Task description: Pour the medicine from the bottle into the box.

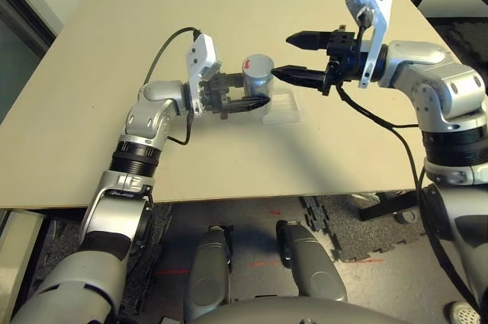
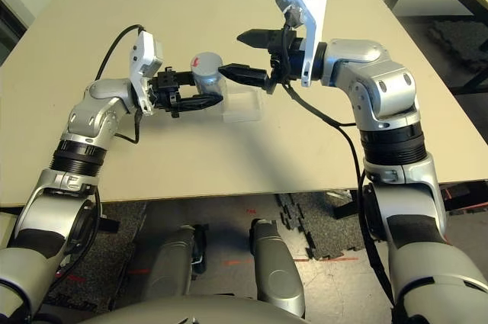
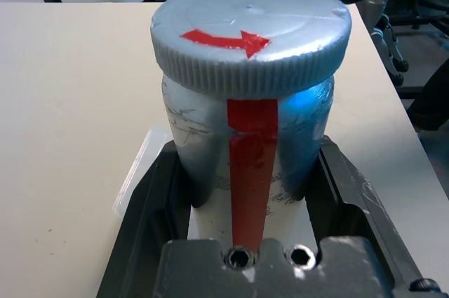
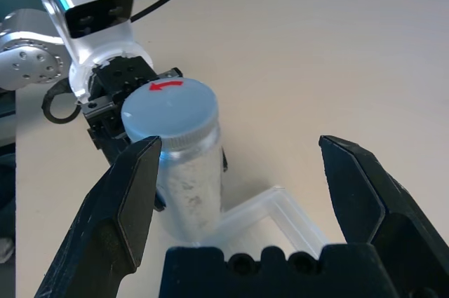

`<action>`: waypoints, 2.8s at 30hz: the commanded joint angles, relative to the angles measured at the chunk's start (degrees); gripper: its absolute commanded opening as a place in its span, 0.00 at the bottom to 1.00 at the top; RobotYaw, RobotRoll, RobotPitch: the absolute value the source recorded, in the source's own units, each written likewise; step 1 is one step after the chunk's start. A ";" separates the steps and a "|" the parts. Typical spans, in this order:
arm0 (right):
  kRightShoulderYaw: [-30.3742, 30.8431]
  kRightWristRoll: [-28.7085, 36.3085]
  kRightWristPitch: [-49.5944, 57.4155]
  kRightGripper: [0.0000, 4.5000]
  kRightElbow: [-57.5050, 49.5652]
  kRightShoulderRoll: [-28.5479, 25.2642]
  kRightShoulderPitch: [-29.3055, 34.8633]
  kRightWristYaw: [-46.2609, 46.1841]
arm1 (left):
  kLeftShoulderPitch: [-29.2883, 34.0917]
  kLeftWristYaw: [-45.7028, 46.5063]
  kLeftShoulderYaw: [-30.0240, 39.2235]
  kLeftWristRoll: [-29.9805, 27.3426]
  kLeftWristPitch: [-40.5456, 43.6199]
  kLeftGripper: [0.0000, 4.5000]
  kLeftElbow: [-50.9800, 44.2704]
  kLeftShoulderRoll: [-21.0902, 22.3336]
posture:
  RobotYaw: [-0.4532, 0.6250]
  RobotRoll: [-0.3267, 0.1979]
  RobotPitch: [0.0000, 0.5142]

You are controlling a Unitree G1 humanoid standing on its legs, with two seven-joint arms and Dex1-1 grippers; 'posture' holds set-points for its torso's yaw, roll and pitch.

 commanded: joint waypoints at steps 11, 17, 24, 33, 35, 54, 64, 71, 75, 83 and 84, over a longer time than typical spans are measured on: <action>0.55 7.15 8.52 1.00 -7.06 -1.01 0.29 2.64 | -1.11 -0.66 -0.16 0.58 -0.88 0.54 1.51 0.00 | 0.30 0.62 0.31; 4.05 3.45 5.73 1.00 -5.16 0.84 -1.18 1.18 | -1.41 -0.74 -0.38 0.63 -0.94 0.54 1.75 -0.21 | 0.30 0.62 0.31; 7.39 -1.76 1.45 1.00 0.31 3.85 -4.82 -0.41 | -1.08 -0.64 -0.63 0.62 -0.64 0.54 0.87 -0.64 | 0.31 0.62 0.31; 8.62 -3.00 0.40 1.00 1.44 6.62 -5.42 0.69 | -0.77 -0.48 -0.55 0.62 -0.36 0.54 0.30 -0.56 | 0.32 0.62 0.31; 8.32 -2.71 0.89 0.87 1.20 7.02 -5.31 0.62 | -0.63 -0.43 -0.60 0.61 -0.27 0.54 0.14 -0.62 | 0.32 0.62 0.31; 3.30 -0.64 6.22 0.57 3.93 9.62 -12.06 -3.84 | -0.04 -1.17 -1.16 1.39 -0.65 0.54 -0.15 -0.89 | 0.31 0.62 0.30; 1.33 -5.18 2.74 0.57 11.95 9.41 -13.92 -10.58 | -0.82 0.84 -0.42 1.75 -1.68 0.54 1.10 -0.85 | 0.31 0.62 0.29; -1.95 -8.54 -4.73 0.57 19.25 10.85 -11.03 -18.47 | -6.16 13.46 5.09 3.15 -5.94 0.54 10.06 -2.95 | 0.31 0.62 0.28; -4.97 -9.82 -8.54 0.57 22.01 12.83 -8.51 -25.02 | -8.17 22.81 8.29 5.34 -10.25 0.54 16.11 -3.43 | 0.32 0.62 0.28; -10.10 -13.04 -17.70 0.57 30.11 16.09 -4.35 -38.33 | -7.89 36.88 11.54 8.69 -19.47 0.54 25.18 -4.34 | 0.33 0.62 0.26; -10.26 -13.41 -19.01 0.57 31.14 16.33 -3.94 -39.06 | -7.74 37.87 11.74 8.99 -20.24 0.54 26.10 -4.47 | 0.33 0.62 0.26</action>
